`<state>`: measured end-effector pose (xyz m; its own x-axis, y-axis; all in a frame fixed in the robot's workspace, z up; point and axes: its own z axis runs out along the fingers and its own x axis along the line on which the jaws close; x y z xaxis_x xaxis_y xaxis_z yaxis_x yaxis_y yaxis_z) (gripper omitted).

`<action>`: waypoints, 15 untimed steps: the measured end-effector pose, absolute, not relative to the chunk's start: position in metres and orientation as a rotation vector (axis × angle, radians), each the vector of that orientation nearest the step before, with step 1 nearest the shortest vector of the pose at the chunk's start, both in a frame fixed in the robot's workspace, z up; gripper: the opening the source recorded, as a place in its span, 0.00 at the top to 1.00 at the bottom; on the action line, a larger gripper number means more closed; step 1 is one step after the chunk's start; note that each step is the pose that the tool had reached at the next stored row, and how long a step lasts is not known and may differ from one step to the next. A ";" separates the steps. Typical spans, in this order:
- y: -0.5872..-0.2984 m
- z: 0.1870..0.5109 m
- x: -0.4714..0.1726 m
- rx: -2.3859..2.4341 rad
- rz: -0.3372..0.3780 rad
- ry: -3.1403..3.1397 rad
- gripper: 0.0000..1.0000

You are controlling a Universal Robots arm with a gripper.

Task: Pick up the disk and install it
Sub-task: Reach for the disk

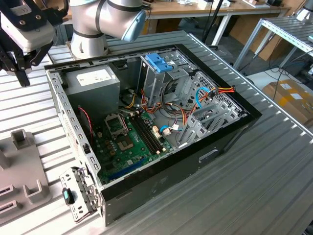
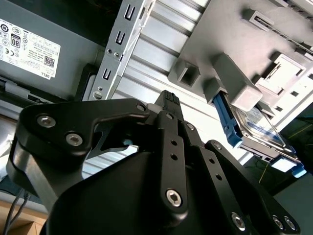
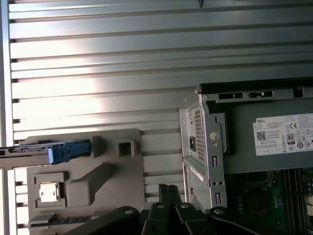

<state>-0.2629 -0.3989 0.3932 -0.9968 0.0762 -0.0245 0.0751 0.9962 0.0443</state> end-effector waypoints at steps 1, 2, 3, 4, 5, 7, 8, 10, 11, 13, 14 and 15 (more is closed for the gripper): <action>-0.399 0.393 -0.264 0.118 0.068 3.113 0.89; -0.399 0.393 -0.264 0.118 0.068 3.113 0.89; -0.399 0.393 -0.266 0.118 0.068 3.112 0.89; -0.399 0.393 -0.267 0.118 0.068 3.112 0.89; -0.399 0.393 -0.268 0.118 0.068 3.112 0.89; -0.399 0.393 -0.271 0.118 0.068 3.112 0.89; -0.399 0.393 -0.273 0.118 0.068 3.112 0.89; -0.399 0.393 -0.277 0.118 0.068 3.113 0.89; -0.399 0.393 -0.281 0.118 0.068 3.113 0.89; -0.399 0.393 -0.285 0.118 0.068 3.112 0.89; -0.399 0.393 -0.286 0.118 0.068 3.112 0.89; -0.399 0.393 -0.286 0.118 0.068 3.112 0.89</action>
